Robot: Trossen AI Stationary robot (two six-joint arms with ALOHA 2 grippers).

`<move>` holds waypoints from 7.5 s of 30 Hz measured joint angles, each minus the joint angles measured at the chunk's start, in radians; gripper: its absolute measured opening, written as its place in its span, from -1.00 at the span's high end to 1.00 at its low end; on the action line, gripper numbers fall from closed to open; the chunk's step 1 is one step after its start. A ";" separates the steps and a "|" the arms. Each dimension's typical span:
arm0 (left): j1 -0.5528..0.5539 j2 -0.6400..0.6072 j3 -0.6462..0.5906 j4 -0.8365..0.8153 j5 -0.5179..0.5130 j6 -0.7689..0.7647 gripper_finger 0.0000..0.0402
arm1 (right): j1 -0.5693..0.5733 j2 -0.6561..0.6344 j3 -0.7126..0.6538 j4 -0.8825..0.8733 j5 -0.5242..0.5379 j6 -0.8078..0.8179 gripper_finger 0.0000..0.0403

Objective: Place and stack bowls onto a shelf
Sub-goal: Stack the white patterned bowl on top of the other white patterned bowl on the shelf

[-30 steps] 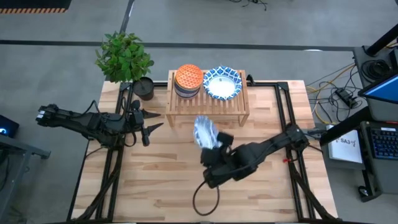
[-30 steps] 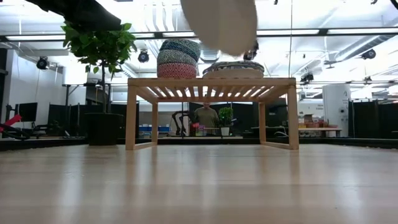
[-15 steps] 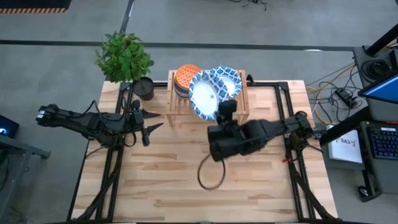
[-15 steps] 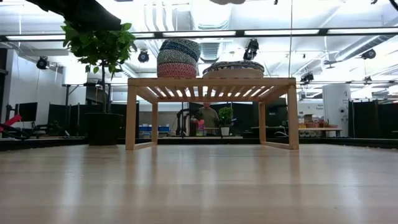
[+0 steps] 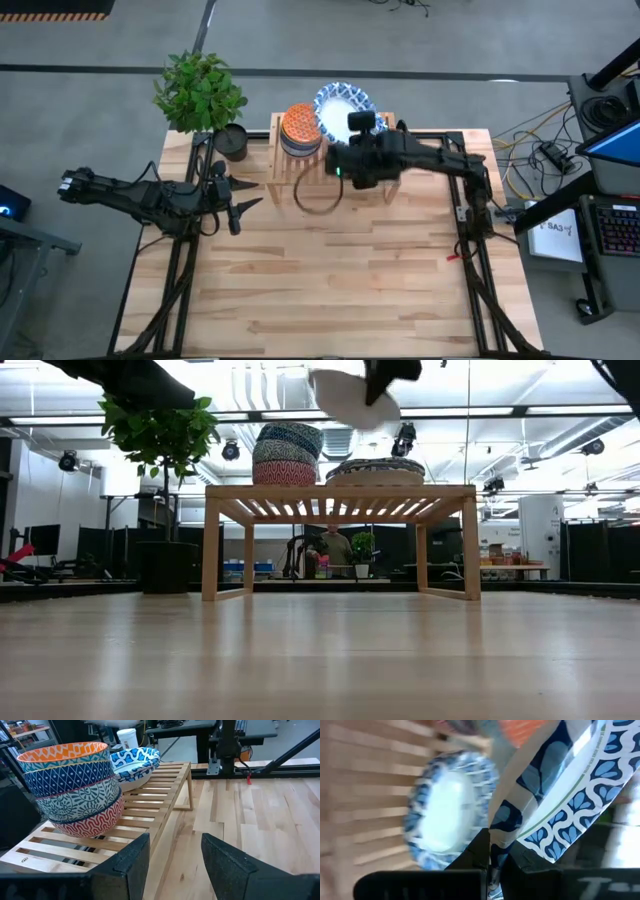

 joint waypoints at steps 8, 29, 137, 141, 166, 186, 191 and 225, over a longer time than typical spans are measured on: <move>0.000 0.000 0.000 -0.012 0.000 0.000 0.19 | -0.131 0.000 -0.030 0.000 -0.160 0.078 0.95; 0.000 0.000 0.000 -0.012 0.000 0.014 0.19 | -0.148 -0.001 -0.036 0.001 -0.239 0.249 0.41; 0.000 -0.034 0.000 -0.121 -0.038 -0.008 0.19 | -0.213 -0.064 -0.165 0.399 -0.522 0.821 0.30; 0.000 -0.032 0.000 -0.123 -0.038 -0.008 0.19 | -0.204 -0.063 -0.181 0.398 -0.506 0.769 0.14; 0.000 -0.033 0.000 -0.130 -0.038 -0.008 0.19 | -0.194 -0.019 -0.182 0.390 -0.354 0.650 0.92; 0.000 -0.033 0.000 -0.127 -0.064 -0.020 0.19 | -0.194 -0.017 -0.103 0.168 -0.264 0.517 0.80; 0.000 -0.033 0.000 -0.127 -0.064 -0.044 0.19 | -0.199 -0.014 -0.116 0.160 -0.264 0.558 0.44; 0.000 0.037 0.000 -0.126 -0.168 -0.416 0.19 | -0.229 -0.636 -1.033 1.212 -0.626 0.214 0.85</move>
